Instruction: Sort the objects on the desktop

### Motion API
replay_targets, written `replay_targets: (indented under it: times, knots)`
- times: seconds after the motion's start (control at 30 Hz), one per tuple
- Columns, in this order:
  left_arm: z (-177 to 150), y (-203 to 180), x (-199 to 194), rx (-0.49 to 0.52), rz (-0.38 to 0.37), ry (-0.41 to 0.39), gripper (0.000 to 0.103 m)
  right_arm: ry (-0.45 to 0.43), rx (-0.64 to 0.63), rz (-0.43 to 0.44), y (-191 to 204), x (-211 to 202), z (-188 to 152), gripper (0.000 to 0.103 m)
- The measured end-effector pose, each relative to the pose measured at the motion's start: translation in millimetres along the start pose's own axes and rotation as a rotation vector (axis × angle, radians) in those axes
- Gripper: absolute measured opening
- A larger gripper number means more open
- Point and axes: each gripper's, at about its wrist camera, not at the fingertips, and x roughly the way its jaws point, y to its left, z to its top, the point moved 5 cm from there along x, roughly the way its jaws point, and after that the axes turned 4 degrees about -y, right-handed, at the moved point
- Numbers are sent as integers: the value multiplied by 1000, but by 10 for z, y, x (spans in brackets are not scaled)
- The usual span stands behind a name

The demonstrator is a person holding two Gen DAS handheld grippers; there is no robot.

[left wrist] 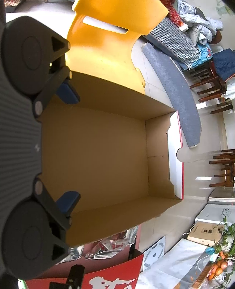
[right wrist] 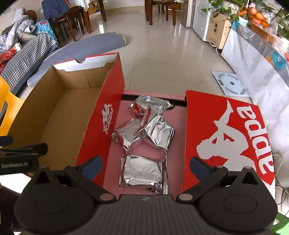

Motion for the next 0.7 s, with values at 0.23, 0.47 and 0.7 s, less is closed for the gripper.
replay_targets:
  times: [0.23,0.47,0.7]
  knots:
    - [1,-102,-21,28,7,-17,103,-19,2,-46,-71,-40,21,103]
    - [60,-103,-22,0,0,-24,103,-15,1,-72,-136,-13,18,103]
    - [69,-86,-7,-8,-4,-17,103,-3,147,12,-273,2,4,103]
